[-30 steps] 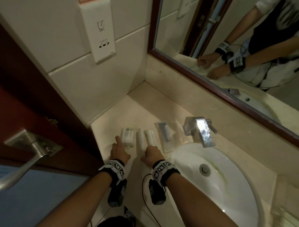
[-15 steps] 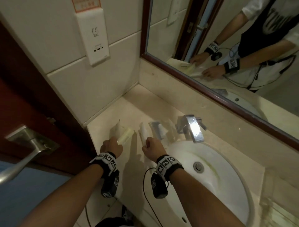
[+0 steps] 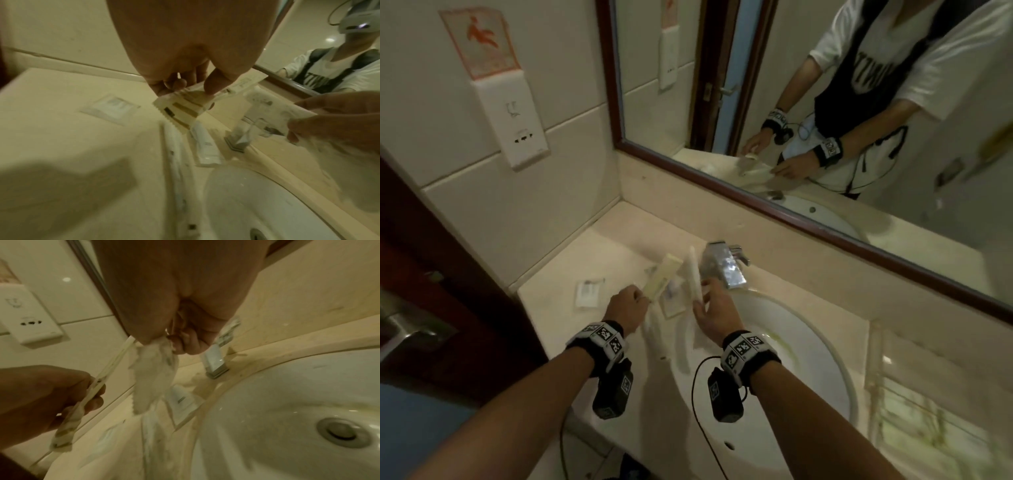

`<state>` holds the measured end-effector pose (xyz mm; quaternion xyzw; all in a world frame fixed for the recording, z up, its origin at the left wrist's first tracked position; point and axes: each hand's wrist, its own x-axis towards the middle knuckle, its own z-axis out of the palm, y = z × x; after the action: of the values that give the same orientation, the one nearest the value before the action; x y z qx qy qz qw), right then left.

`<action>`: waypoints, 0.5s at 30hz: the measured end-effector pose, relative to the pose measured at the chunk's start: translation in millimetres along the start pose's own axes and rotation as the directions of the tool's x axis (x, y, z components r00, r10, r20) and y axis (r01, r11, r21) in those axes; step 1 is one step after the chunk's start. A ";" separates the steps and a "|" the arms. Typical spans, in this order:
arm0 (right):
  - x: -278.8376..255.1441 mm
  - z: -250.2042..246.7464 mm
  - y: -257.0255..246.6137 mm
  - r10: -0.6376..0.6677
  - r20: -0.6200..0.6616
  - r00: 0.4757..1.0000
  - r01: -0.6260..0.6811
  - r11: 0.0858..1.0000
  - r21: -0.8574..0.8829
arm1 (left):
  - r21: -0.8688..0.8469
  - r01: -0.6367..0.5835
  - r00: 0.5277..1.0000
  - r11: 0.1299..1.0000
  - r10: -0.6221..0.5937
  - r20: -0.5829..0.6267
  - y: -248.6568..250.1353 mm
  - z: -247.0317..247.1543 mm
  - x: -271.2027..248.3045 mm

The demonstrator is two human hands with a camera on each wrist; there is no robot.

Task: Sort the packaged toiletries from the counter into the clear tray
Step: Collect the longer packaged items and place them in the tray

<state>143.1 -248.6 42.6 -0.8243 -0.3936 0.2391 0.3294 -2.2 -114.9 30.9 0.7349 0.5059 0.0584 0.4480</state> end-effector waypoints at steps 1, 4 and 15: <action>-6.5 -10.3 6.9 0.006 -0.025 1.000 -0.006 1.000 0.006 | -0.002 -0.027 1.000 1.000 0.027 0.013 8.7 8.0 -4.3; -29.6 -45.2 29.9 0.055 -0.075 0.996 -0.054 0.998 0.015 | 0.008 -0.095 0.994 0.995 0.095 0.050 38.9 37.4 -20.6; -148.8 -166.3 151.0 0.187 -0.331 0.925 -0.179 0.982 0.055 | 0.082 -0.392 0.884 0.916 0.350 0.308 135.7 185.1 -110.0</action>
<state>240.4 -499.0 63.4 -0.8821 -0.2502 0.1297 0.3773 138.4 -325.2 59.2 0.8487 0.2880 -0.0004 0.4436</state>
